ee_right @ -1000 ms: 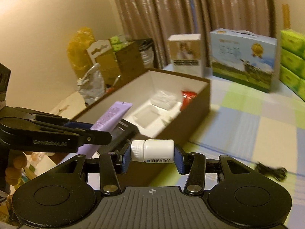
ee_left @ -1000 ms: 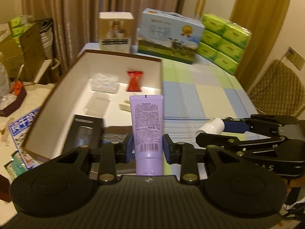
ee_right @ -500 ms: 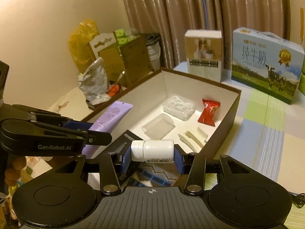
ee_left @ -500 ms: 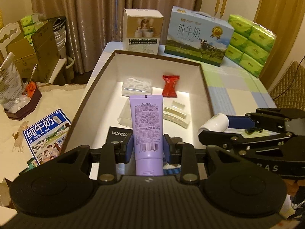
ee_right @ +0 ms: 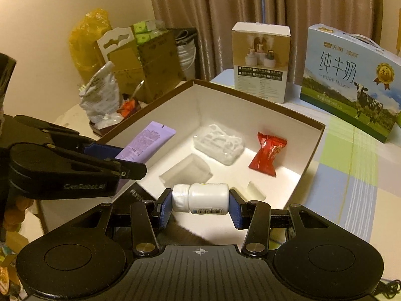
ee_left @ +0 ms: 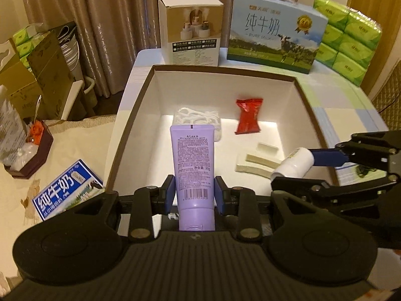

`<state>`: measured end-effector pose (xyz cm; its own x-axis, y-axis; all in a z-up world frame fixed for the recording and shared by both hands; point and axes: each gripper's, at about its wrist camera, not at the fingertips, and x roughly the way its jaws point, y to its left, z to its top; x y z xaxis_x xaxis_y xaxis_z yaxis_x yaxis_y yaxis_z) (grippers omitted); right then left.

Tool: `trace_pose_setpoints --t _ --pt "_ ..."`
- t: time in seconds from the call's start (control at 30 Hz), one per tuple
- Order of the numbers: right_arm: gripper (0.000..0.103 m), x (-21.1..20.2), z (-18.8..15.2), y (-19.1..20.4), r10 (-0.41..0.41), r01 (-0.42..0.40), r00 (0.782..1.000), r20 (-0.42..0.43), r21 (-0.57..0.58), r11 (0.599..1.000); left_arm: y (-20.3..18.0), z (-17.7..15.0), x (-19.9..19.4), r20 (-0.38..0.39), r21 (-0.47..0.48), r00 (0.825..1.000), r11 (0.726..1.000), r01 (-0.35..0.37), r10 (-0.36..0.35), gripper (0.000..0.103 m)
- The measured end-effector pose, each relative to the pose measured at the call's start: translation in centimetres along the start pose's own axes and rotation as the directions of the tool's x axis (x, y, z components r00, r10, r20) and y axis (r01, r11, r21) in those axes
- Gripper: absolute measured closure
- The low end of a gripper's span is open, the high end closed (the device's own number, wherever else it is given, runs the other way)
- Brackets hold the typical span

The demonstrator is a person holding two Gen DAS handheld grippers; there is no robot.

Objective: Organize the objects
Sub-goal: 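Carry the purple tube with the left gripper while the right carries the pill bottle toward the box, then lower the purple tube and pill bottle into the box and open both grippers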

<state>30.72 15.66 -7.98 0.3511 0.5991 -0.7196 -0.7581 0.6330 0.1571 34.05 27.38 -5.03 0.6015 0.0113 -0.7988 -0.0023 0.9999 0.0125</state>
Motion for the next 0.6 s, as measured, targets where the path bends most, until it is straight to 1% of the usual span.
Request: trace_pose_setpoints --t 0.17,0.37,0.6 --pt "0.059 1.4 0.7 -0.5 -0.008 0.008 1.000 -0.020 0.013 1.000 0.9 1.2 2.3 -0.018 0.020 1.000 1.000 -0.012 0.012 0.075" --pt "0.059 2.6 0.9 -0.9 -0.018 0.019 0.999 -0.042 0.020 1.000 1.7 1.9 4.5 -0.044 0.035 0.999 0.999 -0.016 0.017 0.075" --pt "0.059 3.2 1.1 -1.0 -0.014 0.015 0.998 -0.055 0.015 1.000 2.0 1.9 5.6 -0.047 0.054 0.999 0.998 -0.020 0.023 0.074"
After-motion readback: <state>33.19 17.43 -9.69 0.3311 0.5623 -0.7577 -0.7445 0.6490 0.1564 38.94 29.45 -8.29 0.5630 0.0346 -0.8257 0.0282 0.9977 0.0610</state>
